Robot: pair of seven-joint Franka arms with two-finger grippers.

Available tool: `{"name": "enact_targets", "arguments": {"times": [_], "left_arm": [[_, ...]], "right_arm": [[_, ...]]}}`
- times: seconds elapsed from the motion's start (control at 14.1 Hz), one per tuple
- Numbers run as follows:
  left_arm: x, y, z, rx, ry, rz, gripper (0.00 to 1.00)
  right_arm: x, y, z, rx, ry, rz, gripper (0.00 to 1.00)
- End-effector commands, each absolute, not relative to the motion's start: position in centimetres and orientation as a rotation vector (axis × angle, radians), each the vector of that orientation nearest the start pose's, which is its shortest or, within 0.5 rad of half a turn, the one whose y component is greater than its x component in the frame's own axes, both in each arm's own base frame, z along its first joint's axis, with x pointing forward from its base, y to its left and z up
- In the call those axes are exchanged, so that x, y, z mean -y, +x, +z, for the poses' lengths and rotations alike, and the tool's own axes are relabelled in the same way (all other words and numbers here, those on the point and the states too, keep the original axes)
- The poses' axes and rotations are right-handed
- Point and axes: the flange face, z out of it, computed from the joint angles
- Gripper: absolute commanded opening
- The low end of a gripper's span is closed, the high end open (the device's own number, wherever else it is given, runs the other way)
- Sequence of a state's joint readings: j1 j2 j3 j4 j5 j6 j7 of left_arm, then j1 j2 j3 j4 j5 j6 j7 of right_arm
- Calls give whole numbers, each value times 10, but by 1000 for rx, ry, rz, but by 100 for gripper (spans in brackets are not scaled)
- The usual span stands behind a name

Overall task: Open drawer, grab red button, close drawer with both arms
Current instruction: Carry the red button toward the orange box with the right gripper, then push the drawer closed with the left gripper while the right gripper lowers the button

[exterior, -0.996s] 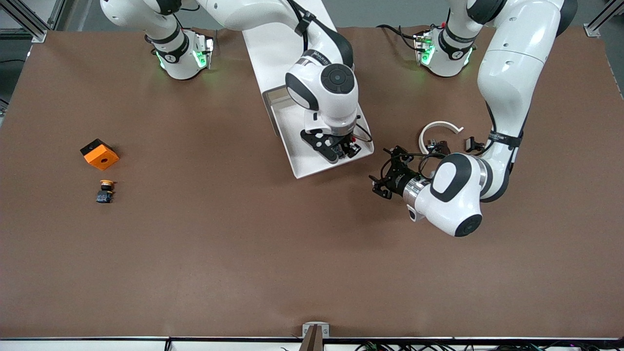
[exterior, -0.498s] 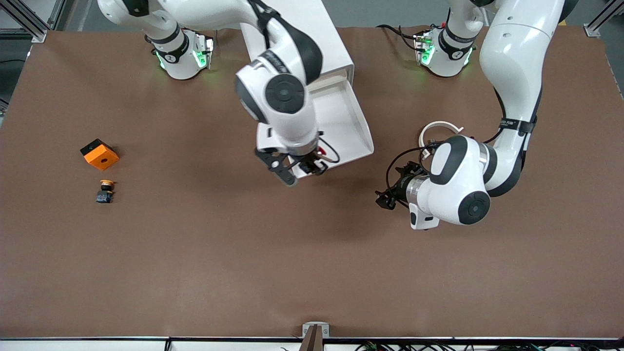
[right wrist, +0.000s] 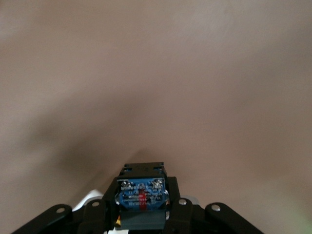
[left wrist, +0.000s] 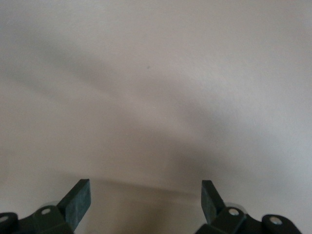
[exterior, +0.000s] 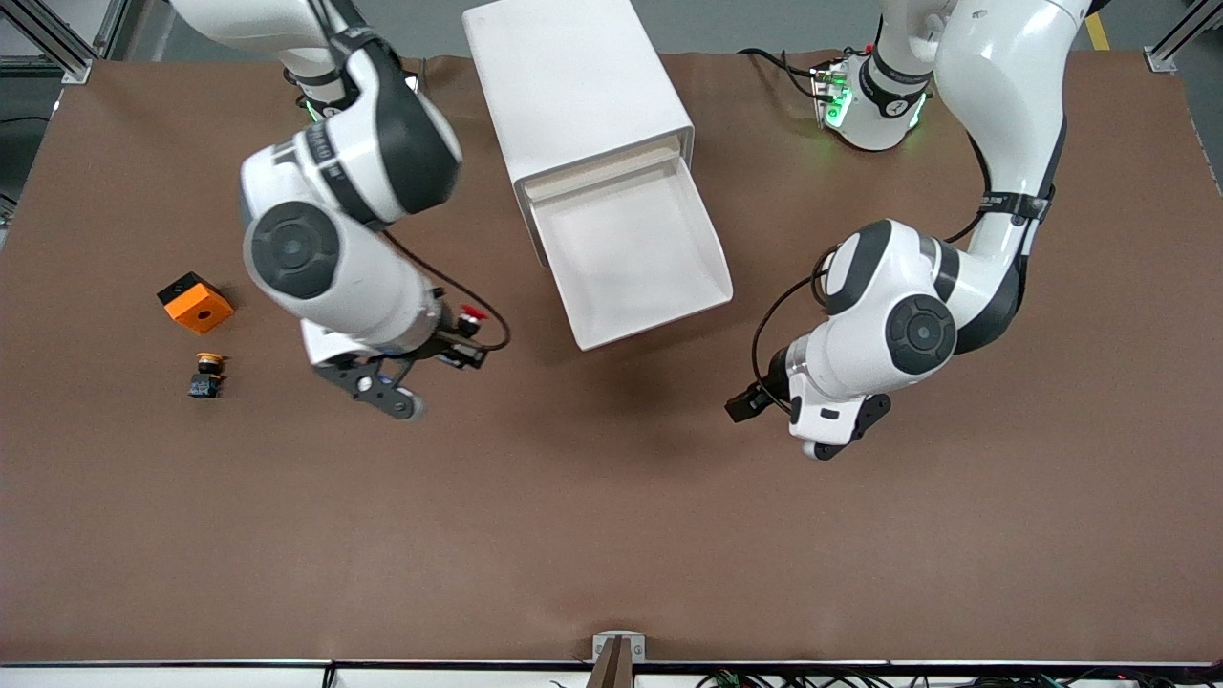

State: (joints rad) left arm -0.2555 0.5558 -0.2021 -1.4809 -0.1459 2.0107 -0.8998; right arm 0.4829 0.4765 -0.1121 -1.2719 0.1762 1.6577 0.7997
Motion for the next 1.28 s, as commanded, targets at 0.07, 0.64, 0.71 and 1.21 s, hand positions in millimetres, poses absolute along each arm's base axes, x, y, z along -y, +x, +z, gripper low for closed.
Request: {"name": "enact_targets", "arguments": {"times": [0.07, 0.64, 0.71, 1.21], "left_arm": [[325, 620, 352, 589, -3197, 112, 100], [389, 572, 301, 406, -3158, 181, 100], [399, 564, 299, 385, -3154, 189, 100], [454, 508, 290, 375, -3112, 228, 100]], "right_arm": [[-198, 607, 459, -458, -3004, 220, 0], [-46, 583, 328, -126, -3075, -40, 0], [-24, 586, 310, -119, -3088, -45, 0], [101, 589, 218, -58, -3135, -90, 0]]}}
